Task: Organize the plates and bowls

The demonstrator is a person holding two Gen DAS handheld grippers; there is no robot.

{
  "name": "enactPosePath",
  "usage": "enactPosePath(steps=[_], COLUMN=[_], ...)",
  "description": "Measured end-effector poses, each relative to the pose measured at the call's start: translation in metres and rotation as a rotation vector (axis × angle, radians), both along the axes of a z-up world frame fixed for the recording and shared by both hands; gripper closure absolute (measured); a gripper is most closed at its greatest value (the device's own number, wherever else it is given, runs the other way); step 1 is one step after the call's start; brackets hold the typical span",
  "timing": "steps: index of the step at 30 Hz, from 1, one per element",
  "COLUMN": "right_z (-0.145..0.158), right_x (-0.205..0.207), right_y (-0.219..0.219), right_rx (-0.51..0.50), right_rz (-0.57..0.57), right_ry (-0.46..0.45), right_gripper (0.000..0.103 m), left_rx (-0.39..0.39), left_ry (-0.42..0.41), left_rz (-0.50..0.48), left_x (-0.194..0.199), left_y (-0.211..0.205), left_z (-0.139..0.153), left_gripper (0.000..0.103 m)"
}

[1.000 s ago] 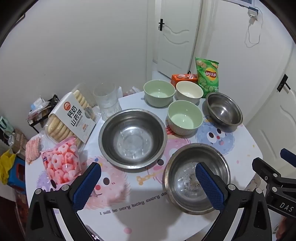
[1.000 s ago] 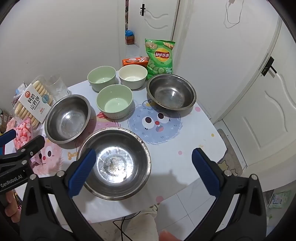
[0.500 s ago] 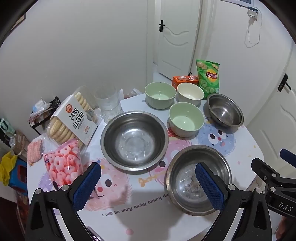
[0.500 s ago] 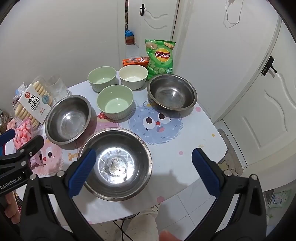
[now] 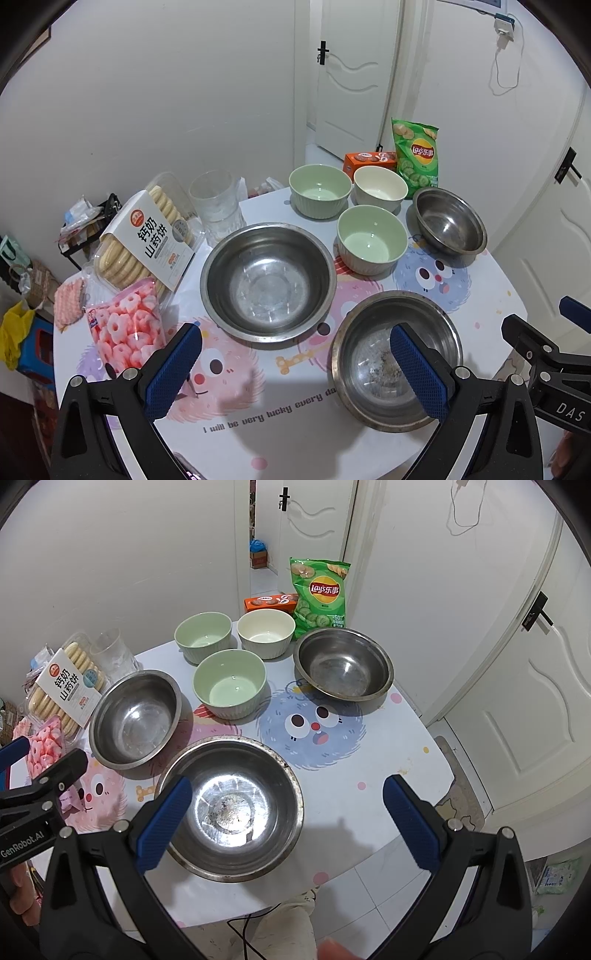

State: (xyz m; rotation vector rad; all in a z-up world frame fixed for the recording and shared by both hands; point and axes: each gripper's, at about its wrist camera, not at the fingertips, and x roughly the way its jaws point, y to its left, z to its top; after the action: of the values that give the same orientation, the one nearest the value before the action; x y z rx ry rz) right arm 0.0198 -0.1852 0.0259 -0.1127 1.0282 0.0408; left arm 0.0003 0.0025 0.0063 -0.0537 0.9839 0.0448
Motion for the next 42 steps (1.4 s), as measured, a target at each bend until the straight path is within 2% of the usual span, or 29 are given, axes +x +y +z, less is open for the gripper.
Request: enactPosePath(steps=[31,38,42], right_z=[0.001,0.0,-0.004], right_x=[0.002,-0.001,-0.002], right_y=[0.0,-0.003,-0.004], right_rx=[-0.005,-0.005,-0.004], right_rz=[0.001,0.009,0.023], right_ry=[0.001,0.004,0.013], right_gripper=[0.0,0.0,0.0], left_rx=[0.0,-0.033,-0.048], left_ry=[-0.001,0.025,0.05], left_rz=[-0.004,-0.027,-0.006], left_x=[0.002,0.002,0.0], left_y=[-0.008,-0.009,-0.005], left_z=[0.001,-0.009,-0.02], left_gripper=[0.0,0.0,0.0])
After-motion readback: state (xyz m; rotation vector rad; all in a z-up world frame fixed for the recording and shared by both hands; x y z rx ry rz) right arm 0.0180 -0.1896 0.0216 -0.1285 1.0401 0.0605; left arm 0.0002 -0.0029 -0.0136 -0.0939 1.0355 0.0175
